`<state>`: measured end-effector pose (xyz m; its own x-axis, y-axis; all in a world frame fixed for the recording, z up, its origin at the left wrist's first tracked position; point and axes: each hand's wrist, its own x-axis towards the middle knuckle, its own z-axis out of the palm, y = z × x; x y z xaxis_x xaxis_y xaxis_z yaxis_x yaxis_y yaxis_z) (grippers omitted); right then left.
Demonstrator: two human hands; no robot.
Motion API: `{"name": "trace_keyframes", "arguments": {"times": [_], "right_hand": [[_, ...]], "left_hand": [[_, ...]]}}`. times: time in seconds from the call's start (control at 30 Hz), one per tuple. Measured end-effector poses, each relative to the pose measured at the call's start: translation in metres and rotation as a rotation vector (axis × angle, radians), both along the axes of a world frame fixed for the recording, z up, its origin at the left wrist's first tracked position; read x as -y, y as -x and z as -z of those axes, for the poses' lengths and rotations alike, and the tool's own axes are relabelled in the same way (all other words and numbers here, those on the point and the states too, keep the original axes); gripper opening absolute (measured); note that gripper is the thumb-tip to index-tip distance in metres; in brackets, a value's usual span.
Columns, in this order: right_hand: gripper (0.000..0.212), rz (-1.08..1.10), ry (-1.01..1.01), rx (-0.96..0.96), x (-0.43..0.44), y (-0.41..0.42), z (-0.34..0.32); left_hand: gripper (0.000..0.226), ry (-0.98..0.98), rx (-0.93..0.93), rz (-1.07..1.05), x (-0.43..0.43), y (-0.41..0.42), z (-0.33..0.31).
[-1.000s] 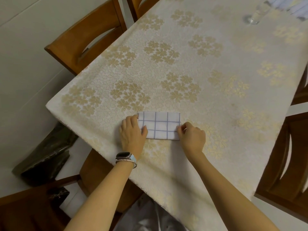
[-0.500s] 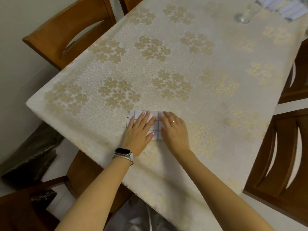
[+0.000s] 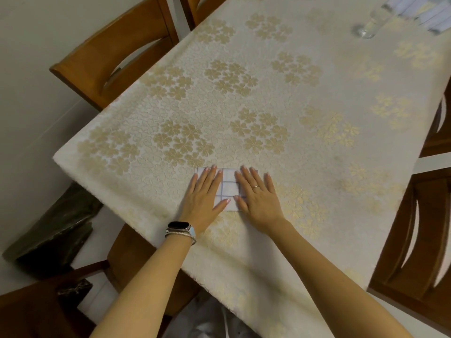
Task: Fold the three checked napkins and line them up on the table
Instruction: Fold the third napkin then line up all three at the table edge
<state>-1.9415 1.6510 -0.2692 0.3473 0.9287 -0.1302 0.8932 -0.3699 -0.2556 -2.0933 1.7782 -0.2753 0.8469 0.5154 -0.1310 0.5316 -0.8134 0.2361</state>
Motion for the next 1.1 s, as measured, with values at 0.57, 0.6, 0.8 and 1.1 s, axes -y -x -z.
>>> {"name": "trace_keyframes", "arguments": {"times": [0.57,0.6,0.8,1.1], "right_hand": [[0.053,0.243,-0.104,-0.079,0.02,0.01,-0.026],[0.053,0.267,-0.121,-0.092,0.027,0.016,-0.025],[0.048,0.372,-0.181,-0.213,0.058,0.047,-0.024],[0.048,0.466,-0.137,-0.645,0.065,0.032,-0.043]], "left_hand": [[0.026,1.05,0.7,-1.134,0.062,0.053,-0.057],[0.025,1.089,0.678,-1.128,0.066,0.048,-0.057],[0.02,1.123,0.561,-1.076,0.071,0.021,-0.054],[0.012,1.112,0.657,-1.083,0.075,0.004,-0.065]]}}
